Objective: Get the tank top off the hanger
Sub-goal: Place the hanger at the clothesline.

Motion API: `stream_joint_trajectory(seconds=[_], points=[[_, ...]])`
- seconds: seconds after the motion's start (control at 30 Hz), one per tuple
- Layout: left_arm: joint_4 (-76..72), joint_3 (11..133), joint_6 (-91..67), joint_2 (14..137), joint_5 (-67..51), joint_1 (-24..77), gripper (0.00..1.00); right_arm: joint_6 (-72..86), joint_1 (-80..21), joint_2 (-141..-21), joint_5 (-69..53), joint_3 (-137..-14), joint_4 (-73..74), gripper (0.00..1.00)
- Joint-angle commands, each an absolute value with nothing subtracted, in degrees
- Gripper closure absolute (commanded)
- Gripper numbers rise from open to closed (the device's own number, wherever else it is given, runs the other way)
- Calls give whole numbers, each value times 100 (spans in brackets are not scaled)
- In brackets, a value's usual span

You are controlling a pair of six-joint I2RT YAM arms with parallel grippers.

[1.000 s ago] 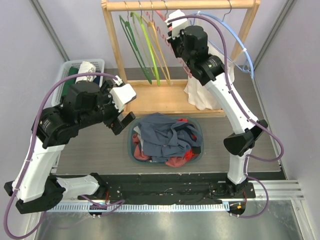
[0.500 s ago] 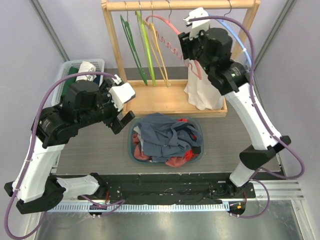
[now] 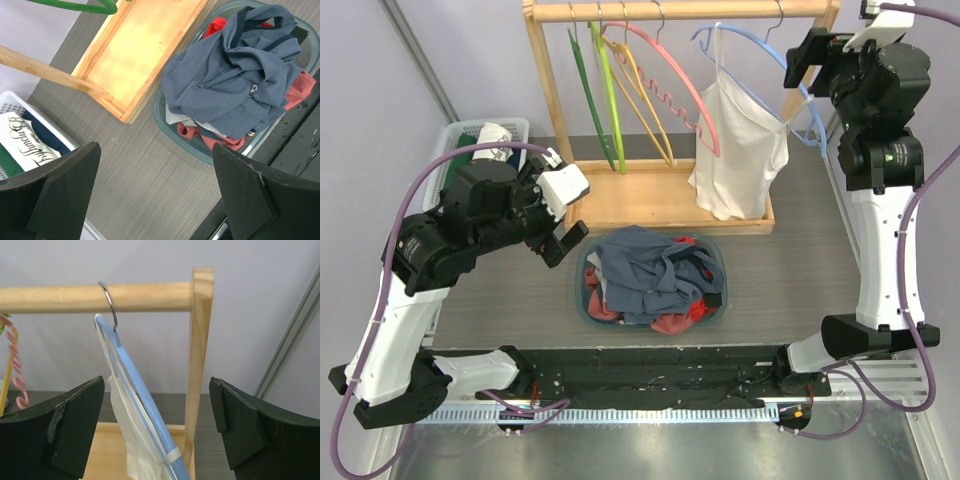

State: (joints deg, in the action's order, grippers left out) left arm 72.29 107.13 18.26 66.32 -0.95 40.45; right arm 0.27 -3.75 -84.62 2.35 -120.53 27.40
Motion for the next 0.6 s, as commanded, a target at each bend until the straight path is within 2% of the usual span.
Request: stream_joint_trajectory(seconds=[0.0,0.23,0.57], points=[[7066,10828,1819,6601,-211,4008,0,614,129,-8140,-465,-11427,2365,5],[7075,10652,1819,6592,-229,4008,0,1509,1044,-7893,-1228,-10392,1505,1],[7093,10608,1775,6565,-237,4008,0,2232,1169,-7752,-2617,-9404,115,0]])
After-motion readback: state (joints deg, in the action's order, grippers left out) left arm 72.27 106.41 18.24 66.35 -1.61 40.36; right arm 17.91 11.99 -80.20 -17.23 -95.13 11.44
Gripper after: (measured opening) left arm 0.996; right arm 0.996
